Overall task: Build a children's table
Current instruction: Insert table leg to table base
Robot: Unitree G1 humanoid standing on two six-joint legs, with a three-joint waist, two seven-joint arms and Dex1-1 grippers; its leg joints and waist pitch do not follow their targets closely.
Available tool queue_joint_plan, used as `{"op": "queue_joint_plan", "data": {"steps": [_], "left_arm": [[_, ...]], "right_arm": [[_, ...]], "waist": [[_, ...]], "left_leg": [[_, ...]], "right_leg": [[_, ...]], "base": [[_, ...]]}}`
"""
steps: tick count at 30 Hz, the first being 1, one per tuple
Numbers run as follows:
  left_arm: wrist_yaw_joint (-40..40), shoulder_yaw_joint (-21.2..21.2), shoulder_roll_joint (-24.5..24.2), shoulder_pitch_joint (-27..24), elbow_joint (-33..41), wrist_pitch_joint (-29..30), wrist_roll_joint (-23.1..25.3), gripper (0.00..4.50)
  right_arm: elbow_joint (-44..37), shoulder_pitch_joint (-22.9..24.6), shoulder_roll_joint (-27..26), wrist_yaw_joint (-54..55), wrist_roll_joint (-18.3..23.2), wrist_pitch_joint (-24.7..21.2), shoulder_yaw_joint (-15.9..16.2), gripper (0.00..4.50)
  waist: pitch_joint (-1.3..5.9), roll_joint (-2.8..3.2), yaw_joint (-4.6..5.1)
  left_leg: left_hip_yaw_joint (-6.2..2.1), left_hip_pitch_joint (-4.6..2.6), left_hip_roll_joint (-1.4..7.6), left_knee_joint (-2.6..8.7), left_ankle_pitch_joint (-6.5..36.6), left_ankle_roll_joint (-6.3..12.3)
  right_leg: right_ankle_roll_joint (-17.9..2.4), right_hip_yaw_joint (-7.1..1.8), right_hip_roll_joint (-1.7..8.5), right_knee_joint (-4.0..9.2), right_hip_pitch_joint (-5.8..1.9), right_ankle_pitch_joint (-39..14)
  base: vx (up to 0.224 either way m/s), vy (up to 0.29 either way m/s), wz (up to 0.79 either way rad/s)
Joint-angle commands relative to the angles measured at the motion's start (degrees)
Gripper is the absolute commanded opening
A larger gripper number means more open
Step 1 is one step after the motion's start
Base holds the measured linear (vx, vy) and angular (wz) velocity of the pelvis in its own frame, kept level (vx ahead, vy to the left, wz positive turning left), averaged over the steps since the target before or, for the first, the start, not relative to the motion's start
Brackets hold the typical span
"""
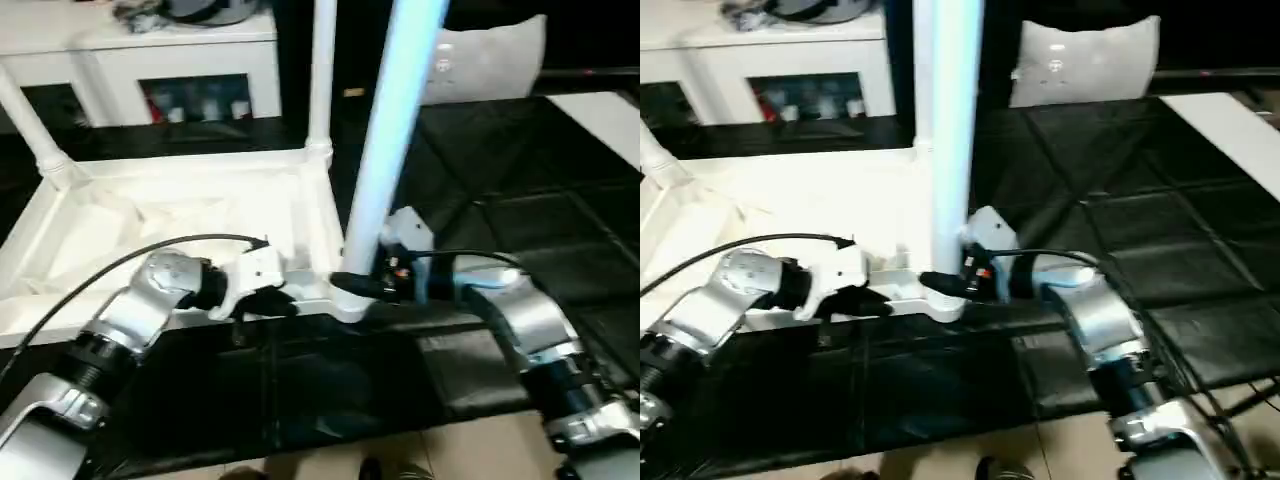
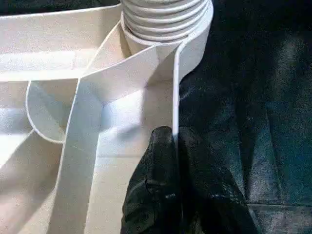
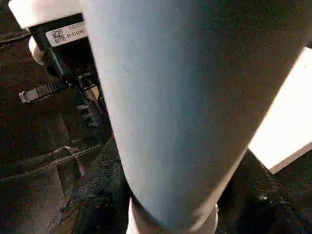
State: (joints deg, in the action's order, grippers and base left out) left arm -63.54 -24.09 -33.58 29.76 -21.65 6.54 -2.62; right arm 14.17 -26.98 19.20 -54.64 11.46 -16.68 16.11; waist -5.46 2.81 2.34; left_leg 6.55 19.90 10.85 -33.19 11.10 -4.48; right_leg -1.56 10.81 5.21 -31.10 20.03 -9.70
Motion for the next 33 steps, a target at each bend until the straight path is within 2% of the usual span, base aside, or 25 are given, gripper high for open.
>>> {"op": "queue_joint_plan", "data": {"steps": [1, 2, 3, 4, 5, 6, 7, 8, 9, 10, 11, 12, 14, 15, 16, 18, 19, 21, 24, 26, 27, 28, 29, 31, 33], "left_arm": [[1.98, 4.81, -2.23, -1.56, 4.82, 3.51, -1.34, 0.00], [1.77, 5.12, -2.55, -2.85, 6.58, 4.60, -2.05, 0.00], [2.89, 6.05, -3.13, -6.24, 11.70, 8.20, -3.16, 0.00], [3.91, 6.63, -3.34, -8.40, 14.99, 10.70, -3.79, 0.00], [6.41, 7.31, -3.42, -12.80, 21.96, 15.79, -4.44, 0.00], [6.67, 7.32, -3.43, -13.25, 22.70, 16.28, -4.43, 0.00], [7.79, 7.36, -3.28, -14.96, 25.64, 18.39, -4.41, 0.00], [8.41, 7.43, -2.99, -15.60, 26.83, 19.33, -4.46, 0.00], [10.18, 7.61, -2.13, -17.43, 30.24, 22.02, -4.61, 0.00], [13.02, 7.63, -0.16, -19.76, 35.31, 26.18, -4.70, 0.00], [15.46, 7.35, 2.16, -21.16, 39.17, 29.68, -4.69, 0.00], [16.72, 7.11, 3.60, -21.78, 41.36, 31.72, -4.48, 0.00], [19.42, 6.23, 6.71, -21.95, 44.34, 35.25, -3.23, 0.00], [21.18, 5.57, 8.03, -21.42, 45.66, 37.24, -2.72, 0.00], [22.39, 5.13, 8.83, -21.03, 46.53, 38.60, -2.45, 0.00], [24.85, 4.98, 10.99, -19.85, 47.00, 41.09, -2.41, 0.00], [25.77, 4.90, 11.91, -19.04, 46.33, 41.33, -1.88, 0.00], [27.58, 4.77, 12.90, -17.50, 45.20, 42.14, -0.67, 0.00], [27.83, 4.53, 11.89, -16.84, 44.27, 42.01, 0.80, 0.00], [28.05, 4.90, 10.73, -16.66, 43.69, 42.21, 1.72, 0.00], [28.09, 5.14, 10.20, -16.64, 43.45, 42.23, 1.82, 0.00], [28.16, 5.20, 10.05, -16.61, 43.41, 42.33, 1.84, 0.00], [28.24, 5.41, 9.62, -16.61, 43.23, 42.39, 1.84, 0.00], [28.11, 5.46, 9.34, -16.69, 43.21, 42.28, 1.79, 0.00], [27.70, 5.59, 8.83, -16.84, 43.05, 41.83, 1.75, 0.00]], "right_arm": [[7.15, 4.02, -0.98, 1.07, -3.16, -3.25, 5.08, 1.89], [7.84, 3.73, -1.58, 2.51, -3.58, -2.89, 4.66, 1.89], [9.56, 2.82, -2.97, 5.65, -4.11, -2.14, 3.43, 1.89], [10.54, 2.24, -3.81, 7.51, -4.40, -1.83, 2.66, 1.89], [12.09, 1.10, -5.18, 10.46, -4.85, -1.45, 1.46, 1.89], [12.22, 0.99, -5.30, 10.71, -4.89, -1.39, 1.36, 1.89], [12.75, 0.55, -5.72, 11.64, -5.02, -1.16, 0.98, 1.89], [12.97, 0.35, -5.92, 12.00, -5.03, -1.14, 0.78, 1.89], [13.63, -0.22, -6.50, 13.03, -5.04, -1.09, 0.20, 1.89], [14.76, -1.20, -7.38, 14.50, -5.07, -0.86, -0.72, 1.89], [15.82, -2.12, -8.01, 15.57, -5.19, -0.60, -1.28, 1.89], [16.45, -2.66, -8.36, 16.12, -5.30, -0.43, -1.52, 1.89], [17.71, -3.74, -9.12, 17.34, -5.54, 0.13, -1.86, 1.89], [18.31, -4.22, -9.53, 17.64, -5.40, 0.32, -2.01, 1.89], [18.70, -4.53, -9.79, 17.80, -5.28, 0.44, -2.09, 1.89], [19.21, -4.84, -10.04, 17.92, -5.07, 0.64, -1.97, 1.89], [19.30, -4.86, -10.10, 17.88, -5.07, 0.65, -1.82, 1.89], [19.34, -4.64, -10.34, 17.51, -4.97, 0.58, -1.40, 1.89], [19.32, -4.22, -10.69, 17.21, -5.10, 0.61, -1.43, 1.89], [19.39, -3.92, -10.86, 17.15, -5.40, 0.84, -1.40, 1.89], [19.52, -3.88, -10.91, 17.19, -5.46, 0.92, -1.41, 1.89], [19.61, -3.88, -10.93, 17.22, -5.46, 0.96, -1.41, 1.89], [19.87, -3.87, -11.13, 17.06, -4.93, 0.97, -1.81, 2.24], [19.91, -3.85, -11.16, 16.93, -4.63, 1.02, -1.99, 2.59], [19.91, -3.78, -11.27, 16.83, -4.13, 1.14, -2.49, 2.61]], "waist": [[1.27, 0.48, -0.65], [1.17, -1.07, -0.71], [0.90, -0.93, -0.81], [1.24, -1.02, -0.12], [1.46, 0.95, 0.69], [1.56, 1.17, 1.36], [1.44, 1.80, 1.33], [1.45, 0.92, 1.38], [1.59, 0.10, 1.80], [1.27, -0.05, 1.66], [0.98, -1.26, 1.75], [1.34, -0.86, 1.51], [1.54, -1.40, 1.24], [1.89, -1.86, 1.23], [1.97, -1.61, 0.99], [2.63, -1.78, 0.35], [2.61, -1.96, 0.23], [2.80, -2.07, -0.79], [2.66, -2.11, -1.51], [2.45, -1.81, -1.99], [2.36, -2.13, -1.85], [2.33, -2.03, -1.93], [2.30, -2.09, -1.91], [2.35, -1.80, -1.88], [2.53, -1.75, -2.08]], "left_leg": [[-2.55, 1.13, 4.21, 8.34, 47.53, -2.77], [-1.45, -1.85, 0.52, 3.87, 36.27, -2.44], [-0.47, -3.63, -1.13, 0.52, 29.37, -1.64], [-0.46, -2.67, -1.24, -0.86, 23.62, -0.91], [-2.59, 3.14, 1.94, 3.69, 23.24, -0.91], [-3.73, 4.38, 2.98, 4.83, 25.75, -1.49], [-4.49, 4.45, 3.68, 5.84, 29.19, -1.31], [-4.72, 2.75, 3.92, 6.02, 33.41, -1.67], [-3.51, 1.54, 2.24, 4.56, 31.24, -2.36], [-3.03, 1.55, 1.57, 4.08, 28.94, -1.98], [-2.40, 1.37, 1.22, 3.39, 25.04, -1.08], [-2.34, 1.68, 1.24, 3.36, 21.95, -0.43], [-2.30, 1.84, 1.75, 3.71, 19.06, 0.48], [-2.16, 1.95, 2.24, 3.88, 17.55, 0.99], [-2.16, 1.99, 2.27, 3.89, 16.30, 1.44], [-1.52, 1.76, 2.35, 3.48, 10.30, 3.31], [-1.34, 1.71, 2.37, 3.44, 9.20, 3.73], [-1.04, 1.67, 2.36, 3.40, 6.01, 4.90], [-0.67, 1.65, 2.36, 3.44, 6.27, 5.01], [-0.39, 1.33, 2.25, 3.62, 8.64, 3.82], [-0.23, 1.30, 2.19, 3.75, 9.83, 3.37], [-0.23, 1.15, 2.16, 3.81, 10.50, 3.16], [-0.08, 0.81, 2.19, 3.82, 11.47, 3.03], [-0.11, 0.73, 2.38, 3.90, 11.57, 2.84], [0.15, 0.41, 2.44, 3.74, 10.73, 2.94]], "right_leg": [[-0.33, -4.59, 3.84, 0.68, -2.43, -36.16], [1.12, -4.26, 5.79, 6.81, 1.57, -50.67], [1.84, -3.10, 6.77, 9.50, 3.33, -56.31], [2.02, -2.13, 8.01, 8.99, 1.79, -56.00], [3.29, -0.84, 6.05, 5.35, -4.14, -43.08], [2.10, -1.25, 5.65, 2.98, -4.95, -35.38], [0.75, -1.94, 4.96, 1.01, -4.95, -28.89], [-2.27, -3.49, 4.96, 0.96, -2.85, -23.56], [-4.32, -3.95, 5.69, 2.83, -1.44, -28.29], [-4.25, -3.95, 5.84, 3.52, -1.29, -32.87], [-3.09, -3.60, 6.22, 4.38, -1.14, -40.29], [-2.41, -3.67, 5.93, 4.65, -1.54, -39.87], [-4.08, -4.07, 5.19, 3.96, -1.29, -33.19], [-5.88, -4.42, 4.99, 3.18, -1.41, -28.19], [-6.65, -4.52, 4.91, 2.89, -1.42, -25.99], [-9.65, -4.93, 4.68, 2.20, -1.35, -17.80], [-10.19, -5.01, 4.59, 2.11, -1.27, -16.47], [-11.09, -5.06, 4.43, 1.72, -1.63, -13.51], [-10.37, -5.12, 4.42, 1.98, -1.70, -15.09], [-9.20, -5.45, 4.25, 2.41, -1.41, -19.01], [-8.74, -5.54, 4.12, 2.63, -1.36, -20.52], [-8.48, -5.55, 4.09, 2.68, -1.32, -21.38], [-8.00, -5.64, 4.10, 2.95, -1.08, -22.95], [-8.20, -5.70, 4.04, 2.90, -0.99, -22.35], [-9.50, -5.92, 3.99, 2.77, -0.73, -19.65]], "base": [[0.000, 0.000, 0.00], [0.019, -0.063, -0.02], [0.019, -0.063, -0.02], [0.083, -0.027, -0.36], [0.137, 0.042, -0.58], [0.137, 0.042, -0.58], [0.066, 0.038, -0.31], [0.059, -0.003, -0.02], [0.059, -0.003, -0.02], [0.077, -0.013, 0.01], [0.063, -0.011, -0.09], [0.063, -0.011, -0.09], [0.055, -0.002, -0.05], [0.054, 0.002, -0.02], [0.057, 0.003, -0.01], [0.056, -0.007, 0.01], [0.053, -0.015, 0.01], [0.000, 0.000, 0.00], [0.000, 0.000, 0.00], [0.000, 0.000, 0.00], [0.000, 0.000, 0.00], [0.000, 0.000, 0.00], [0.000, 0.000, 0.00], [0.000, 0.000, 0.00], [0.000, 0.000, 0.00]]}}
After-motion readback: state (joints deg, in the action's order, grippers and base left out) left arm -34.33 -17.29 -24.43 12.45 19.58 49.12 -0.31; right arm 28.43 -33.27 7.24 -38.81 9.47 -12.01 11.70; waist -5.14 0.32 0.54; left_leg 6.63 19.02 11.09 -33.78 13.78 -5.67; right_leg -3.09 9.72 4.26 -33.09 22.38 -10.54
